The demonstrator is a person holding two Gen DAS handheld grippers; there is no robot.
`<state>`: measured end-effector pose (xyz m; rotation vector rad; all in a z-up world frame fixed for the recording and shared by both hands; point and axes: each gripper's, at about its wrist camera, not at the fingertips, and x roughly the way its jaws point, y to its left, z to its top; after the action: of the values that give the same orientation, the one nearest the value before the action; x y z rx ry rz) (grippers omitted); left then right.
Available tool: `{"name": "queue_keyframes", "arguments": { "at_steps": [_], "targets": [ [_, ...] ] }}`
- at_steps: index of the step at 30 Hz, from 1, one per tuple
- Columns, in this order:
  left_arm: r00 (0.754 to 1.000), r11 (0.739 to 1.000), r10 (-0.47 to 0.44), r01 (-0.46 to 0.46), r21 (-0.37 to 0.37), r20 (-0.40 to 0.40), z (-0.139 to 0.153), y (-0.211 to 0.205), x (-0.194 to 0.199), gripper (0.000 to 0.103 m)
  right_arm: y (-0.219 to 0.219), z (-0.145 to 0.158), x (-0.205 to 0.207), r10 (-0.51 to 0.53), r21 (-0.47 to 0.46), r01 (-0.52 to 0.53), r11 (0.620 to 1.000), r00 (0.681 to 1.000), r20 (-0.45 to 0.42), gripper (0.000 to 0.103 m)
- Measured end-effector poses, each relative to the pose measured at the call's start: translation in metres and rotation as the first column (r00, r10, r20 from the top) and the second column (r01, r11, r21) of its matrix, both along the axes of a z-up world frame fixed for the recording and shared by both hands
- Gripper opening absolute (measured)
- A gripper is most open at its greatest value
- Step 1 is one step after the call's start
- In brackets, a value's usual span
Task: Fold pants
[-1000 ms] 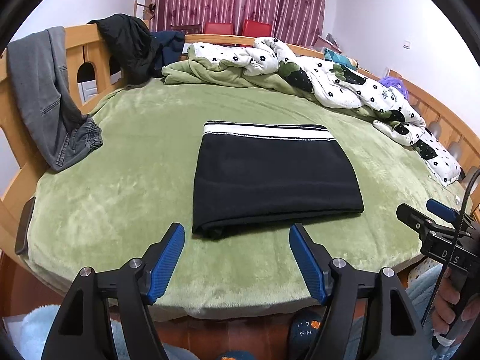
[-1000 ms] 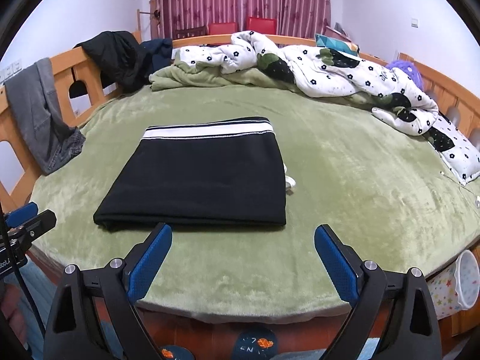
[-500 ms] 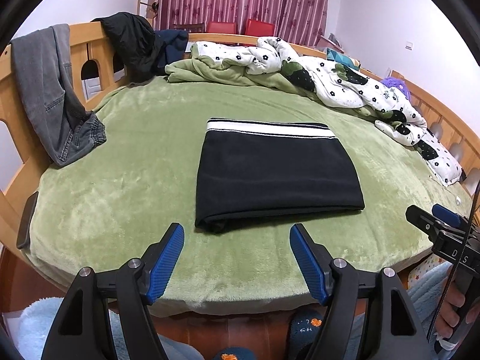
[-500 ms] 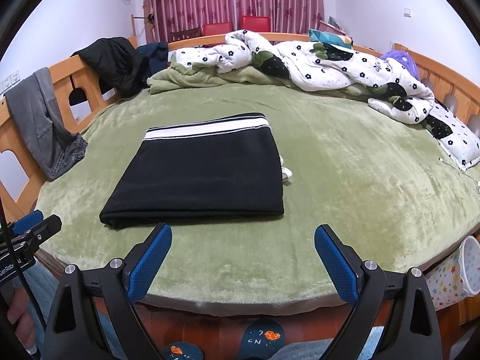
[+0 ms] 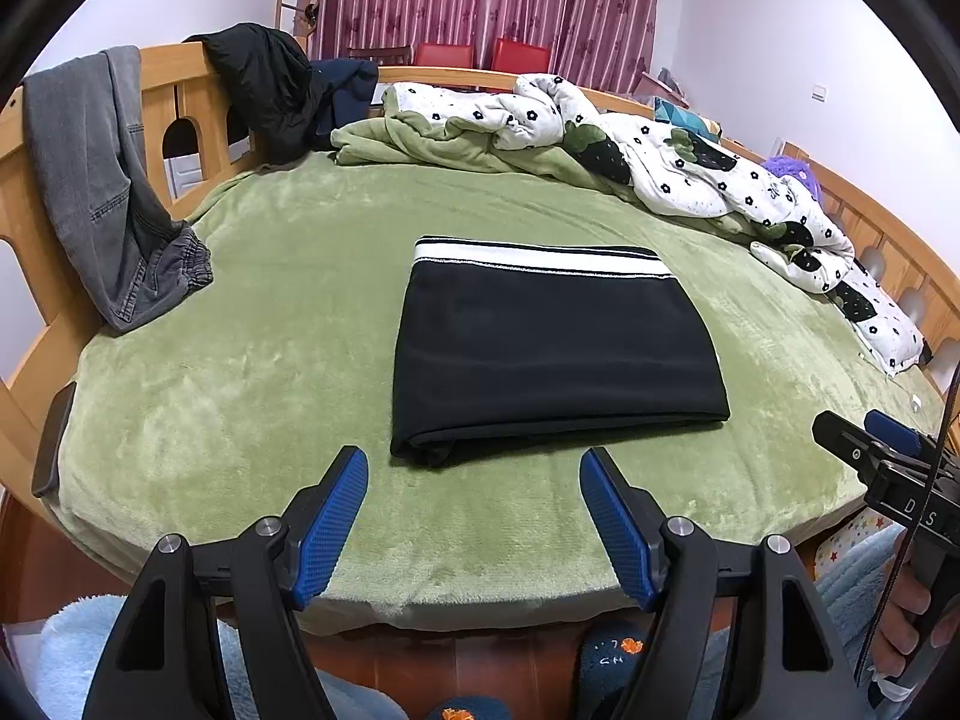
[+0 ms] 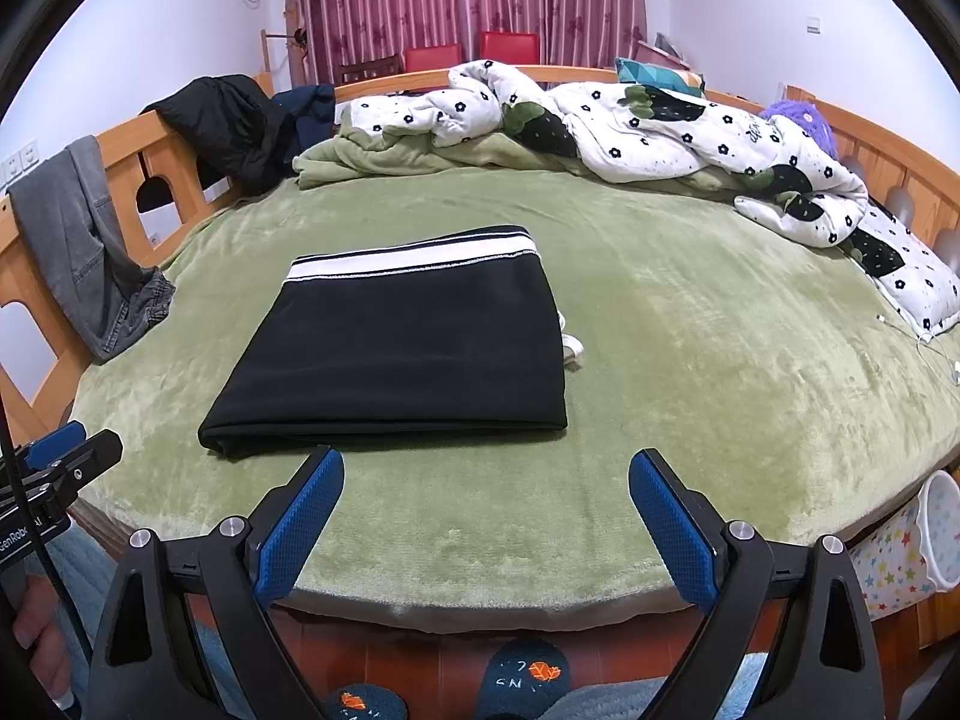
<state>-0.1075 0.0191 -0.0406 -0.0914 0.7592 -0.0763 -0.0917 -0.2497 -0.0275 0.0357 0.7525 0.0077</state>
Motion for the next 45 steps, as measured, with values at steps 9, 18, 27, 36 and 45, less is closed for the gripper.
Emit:
{"name": "queue_keyframes", "arguments": {
  "at_steps": [9,18,27,36,45],
  "targets": [
    [1.0,1.0,-0.001,0.001,-0.001,-0.001,0.0001,0.0001,0.0,0.071,-0.0001,0.0008,0.0,0.001,0.001,-0.001,1.0,1.0,0.002,0.095],
    [1.0,1.0,0.0,0.0,0.0,0.0,0.0001,-0.0004,-0.0001,0.071,-0.0015,0.001,0.0007,-0.001,0.0,0.001,1.0,1.0,0.0,0.095],
    [1.0,1.0,-0.002,0.002,-0.002,-0.001,-0.0001,0.0005,0.0003,0.071,-0.0011,0.0024,0.001,-0.003,0.0,0.003,1.0,1.0,0.001,0.095],
    [1.0,1.0,0.0,0.0,-0.003,0.0,-0.0001,0.0,-0.0002,0.071,-0.0021,0.0018,0.001,-0.003,-0.001,0.003,1.0,1.0,0.0,0.095],
    [1.0,1.0,0.0,0.0,-0.005,-0.001,-0.0002,0.0003,-0.0001,0.071,-0.0022,0.0023,0.0011,-0.004,-0.003,0.004,1.0,1.0,0.002,0.095]
  ]
}}
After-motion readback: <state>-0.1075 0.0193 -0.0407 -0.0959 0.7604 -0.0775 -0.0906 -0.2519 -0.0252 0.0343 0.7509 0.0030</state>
